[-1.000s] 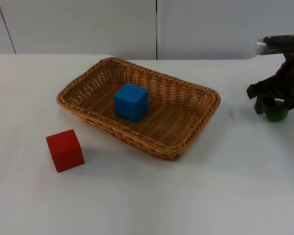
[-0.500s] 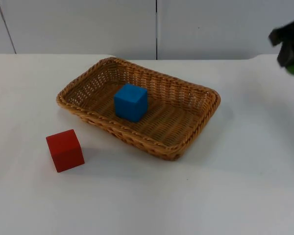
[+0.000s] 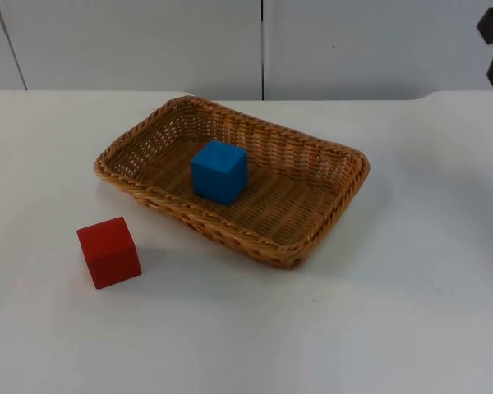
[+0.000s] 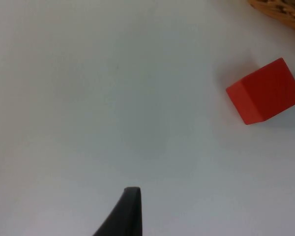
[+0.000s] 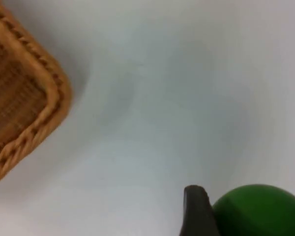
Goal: Place all geometric objects except the red cube into the basket.
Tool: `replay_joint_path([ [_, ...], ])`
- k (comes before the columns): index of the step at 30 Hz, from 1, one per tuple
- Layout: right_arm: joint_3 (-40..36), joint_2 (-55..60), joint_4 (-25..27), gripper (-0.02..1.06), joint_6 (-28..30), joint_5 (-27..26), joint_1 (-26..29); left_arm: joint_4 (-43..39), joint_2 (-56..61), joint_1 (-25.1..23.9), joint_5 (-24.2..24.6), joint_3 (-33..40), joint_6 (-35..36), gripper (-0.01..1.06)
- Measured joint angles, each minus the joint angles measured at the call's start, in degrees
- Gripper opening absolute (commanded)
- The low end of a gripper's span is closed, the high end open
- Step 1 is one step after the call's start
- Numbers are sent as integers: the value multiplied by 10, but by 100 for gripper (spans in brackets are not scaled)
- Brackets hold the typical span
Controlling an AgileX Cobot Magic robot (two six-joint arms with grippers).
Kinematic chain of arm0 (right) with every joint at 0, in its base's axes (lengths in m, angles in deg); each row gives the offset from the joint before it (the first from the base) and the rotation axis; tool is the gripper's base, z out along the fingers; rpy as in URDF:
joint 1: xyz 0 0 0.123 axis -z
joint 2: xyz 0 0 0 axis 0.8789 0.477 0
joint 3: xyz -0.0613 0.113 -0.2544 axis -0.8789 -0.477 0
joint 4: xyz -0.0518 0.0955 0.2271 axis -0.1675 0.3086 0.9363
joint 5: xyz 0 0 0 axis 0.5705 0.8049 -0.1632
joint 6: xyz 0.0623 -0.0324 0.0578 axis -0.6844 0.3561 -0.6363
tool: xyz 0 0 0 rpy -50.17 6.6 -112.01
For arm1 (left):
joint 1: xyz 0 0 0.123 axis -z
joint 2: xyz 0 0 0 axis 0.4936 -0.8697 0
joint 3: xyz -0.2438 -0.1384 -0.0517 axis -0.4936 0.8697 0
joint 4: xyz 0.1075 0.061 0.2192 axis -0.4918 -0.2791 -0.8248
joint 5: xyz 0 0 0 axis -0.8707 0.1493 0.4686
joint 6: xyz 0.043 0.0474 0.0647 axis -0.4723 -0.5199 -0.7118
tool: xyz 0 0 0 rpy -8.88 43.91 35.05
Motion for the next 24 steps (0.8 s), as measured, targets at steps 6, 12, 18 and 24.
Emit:
replay_joint_path([
  [6,0,0,0,0,19,-5,-75,-1,0,0,0,0,0,105],
  [12,22,28,4,0,24,-36,-159,-1,0,0,0,0,0,105],
  [18,92,116,4,0,27,-42,-188,-1,0,0,0,0,0,105],
  [24,143,194,10,1,26,-74,-188,-1,0,0,0,0,0,105],
])
